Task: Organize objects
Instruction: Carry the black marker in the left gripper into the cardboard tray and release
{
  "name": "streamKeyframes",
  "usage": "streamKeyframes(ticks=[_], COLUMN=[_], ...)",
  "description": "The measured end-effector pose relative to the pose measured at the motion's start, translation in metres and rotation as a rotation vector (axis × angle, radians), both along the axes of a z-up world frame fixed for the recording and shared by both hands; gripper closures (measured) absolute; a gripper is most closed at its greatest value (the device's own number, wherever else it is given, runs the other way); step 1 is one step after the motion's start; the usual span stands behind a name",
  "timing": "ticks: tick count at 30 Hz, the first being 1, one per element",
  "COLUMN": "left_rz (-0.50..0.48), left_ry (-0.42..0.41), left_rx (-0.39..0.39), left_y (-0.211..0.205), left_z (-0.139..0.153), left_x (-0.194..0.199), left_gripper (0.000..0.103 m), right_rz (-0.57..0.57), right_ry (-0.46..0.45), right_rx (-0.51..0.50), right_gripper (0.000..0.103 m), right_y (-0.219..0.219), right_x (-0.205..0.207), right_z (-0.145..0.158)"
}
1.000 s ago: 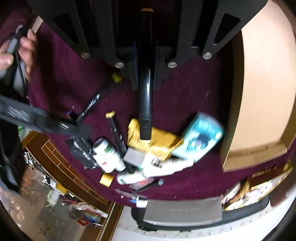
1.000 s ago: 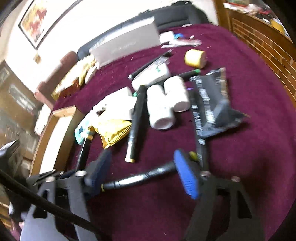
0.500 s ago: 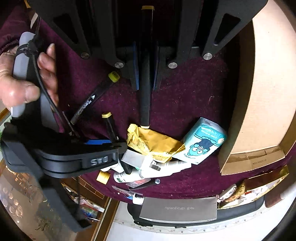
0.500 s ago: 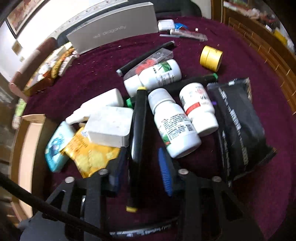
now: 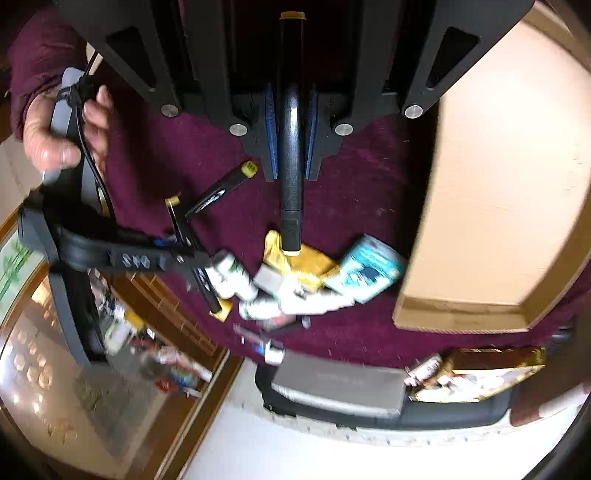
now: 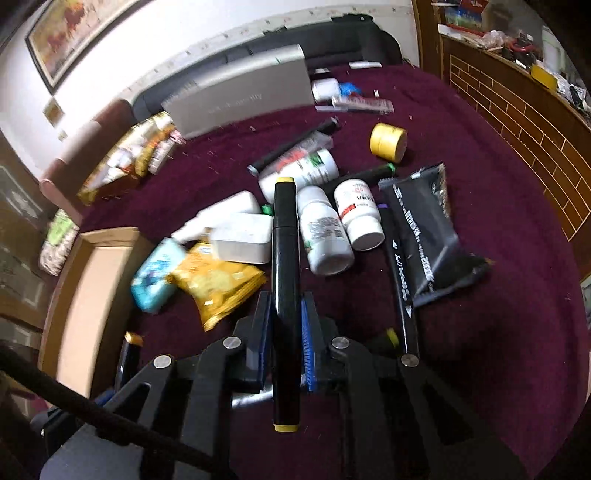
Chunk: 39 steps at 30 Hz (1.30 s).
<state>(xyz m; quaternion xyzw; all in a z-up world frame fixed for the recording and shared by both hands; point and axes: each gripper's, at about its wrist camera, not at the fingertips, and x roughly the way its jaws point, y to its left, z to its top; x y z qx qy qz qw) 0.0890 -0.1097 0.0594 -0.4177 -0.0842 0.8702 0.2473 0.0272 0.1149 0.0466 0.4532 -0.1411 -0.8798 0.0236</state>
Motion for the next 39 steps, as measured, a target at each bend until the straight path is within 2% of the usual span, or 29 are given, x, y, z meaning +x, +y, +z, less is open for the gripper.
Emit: streamKeyframes(ticks=[5, 8, 12, 15, 17, 20, 26, 35, 39], left_rz=[0.056, 0.096, 0.148, 0.193, 0.224, 0.252, 0.274, 0.304, 0.327], left_ry=[0.031, 0.022, 0.009, -0.045, -0.068, -0.134, -0.221, -0.219, -0.247], left_rx=[0.054, 0.027, -0.012, -0.019, -0.055, -0.070, -0.041, -0.027, 0.055], left_y=[-0.035, -0.055, -0.080, -0.095, -0.098, -0.103, -0.107, -0.111, -0.122], left_z=[0.032, 0.042, 0.045, 0.033, 0.020, -0.009, -0.047, -0.052, -0.052], left_x=[0.001, -0.011, -0.041, -0.074, -0.094, -0.119, -0.141, -0.153, -0.152], left_gripper=[0.091, 0.091, 0.091, 0.091, 0.092, 0.092, 0.092, 0.092, 0.091], right_rz=[0.088, 0.173, 0.247, 0.287, 0.290, 0.282, 0.244, 0.212, 0.214], right_ry=[0.060, 0.049, -0.002, -0.073, -0.117, -0.167, -0.216, -0.221, -0.215], right_rx=[-0.072, -0.160, -0.257, -0.329, -0.355, -0.355, -0.288, -0.275, -0.250], right_gripper=[0.090, 0.090, 0.090, 0.090, 0.090, 0.090, 0.090, 0.089, 0.088], right_y=[-0.024, -0.050, -0.093, -0.130, -0.145, -0.169, -0.191, -0.191, -0.192], right_x=[0.011, 0.003, -0.017, -0.047, -0.061, -0.082, -0.106, -0.116, -0.116], right_z=[0.035, 0.045, 0.039, 0.021, 0.008, -0.013, -0.040, -0.045, -0.047])
